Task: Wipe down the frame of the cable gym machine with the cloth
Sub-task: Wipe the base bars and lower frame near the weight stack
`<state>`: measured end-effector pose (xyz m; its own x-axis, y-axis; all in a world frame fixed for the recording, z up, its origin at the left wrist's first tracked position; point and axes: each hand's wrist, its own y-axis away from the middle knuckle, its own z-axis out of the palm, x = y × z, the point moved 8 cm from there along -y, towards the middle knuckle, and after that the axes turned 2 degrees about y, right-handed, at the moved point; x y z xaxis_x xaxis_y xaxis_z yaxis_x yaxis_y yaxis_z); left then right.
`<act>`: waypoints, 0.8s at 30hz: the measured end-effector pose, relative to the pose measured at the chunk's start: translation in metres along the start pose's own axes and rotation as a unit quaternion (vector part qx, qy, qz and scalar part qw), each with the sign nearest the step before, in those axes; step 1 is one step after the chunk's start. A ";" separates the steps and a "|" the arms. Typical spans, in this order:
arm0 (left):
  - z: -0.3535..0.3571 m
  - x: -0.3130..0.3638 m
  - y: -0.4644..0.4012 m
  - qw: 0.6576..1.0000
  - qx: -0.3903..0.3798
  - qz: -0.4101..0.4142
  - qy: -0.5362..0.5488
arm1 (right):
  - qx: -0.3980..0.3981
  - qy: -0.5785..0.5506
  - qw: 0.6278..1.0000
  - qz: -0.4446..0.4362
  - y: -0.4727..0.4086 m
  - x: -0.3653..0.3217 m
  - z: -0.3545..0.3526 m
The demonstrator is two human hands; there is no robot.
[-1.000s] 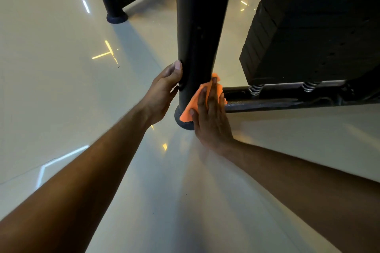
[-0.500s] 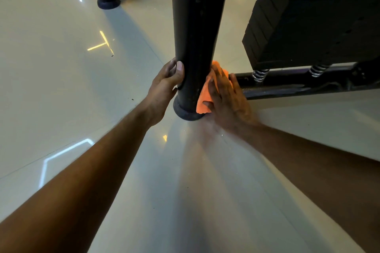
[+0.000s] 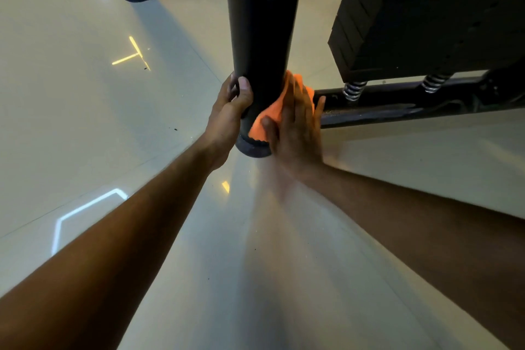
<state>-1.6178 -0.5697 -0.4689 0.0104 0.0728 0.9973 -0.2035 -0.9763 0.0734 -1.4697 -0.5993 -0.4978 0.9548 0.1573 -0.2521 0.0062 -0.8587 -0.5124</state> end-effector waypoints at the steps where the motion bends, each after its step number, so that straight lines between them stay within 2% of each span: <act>1: 0.000 0.001 0.000 1.000 0.001 0.003 -0.004 | 0.018 -0.041 0.998 0.049 -0.002 -0.007 -0.001; 3: 0.000 0.001 -0.001 1.000 0.001 0.003 -0.007 | 0.025 -0.053 0.995 0.082 -0.004 -0.013 -0.001; 8: 0.004 0.001 0.006 0.999 0.026 0.018 -0.008 | -0.052 0.101 0.989 -0.094 -0.003 0.018 0.003; 12: 0.011 0.004 0.017 0.994 0.067 0.072 -0.056 | -0.064 0.175 0.970 -0.157 0.004 0.047 -0.011; 15: 0.013 0.003 0.016 0.990 0.074 0.096 -0.076 | -0.047 0.186 0.975 -0.111 0.006 0.064 -0.026; 18: 0.013 -0.003 0.015 0.985 0.082 0.120 -0.097 | -0.072 0.103 0.992 -0.019 -0.003 0.038 -0.016; 21: 0.014 -0.017 0.014 0.979 0.099 0.130 -0.120 | -0.082 0.109 0.988 -0.072 -0.006 0.017 -0.006; 24: 0.015 -0.024 0.014 0.976 0.122 0.128 -0.127 | -0.048 0.156 0.977 -0.139 -0.007 0.049 -0.019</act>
<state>-1.6058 -0.5883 -0.4918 0.2383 -0.2017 0.9500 0.0074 -0.9778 -0.2095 -1.4170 -0.5952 -0.4908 0.9560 0.2479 0.1571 0.2926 -0.8478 -0.4423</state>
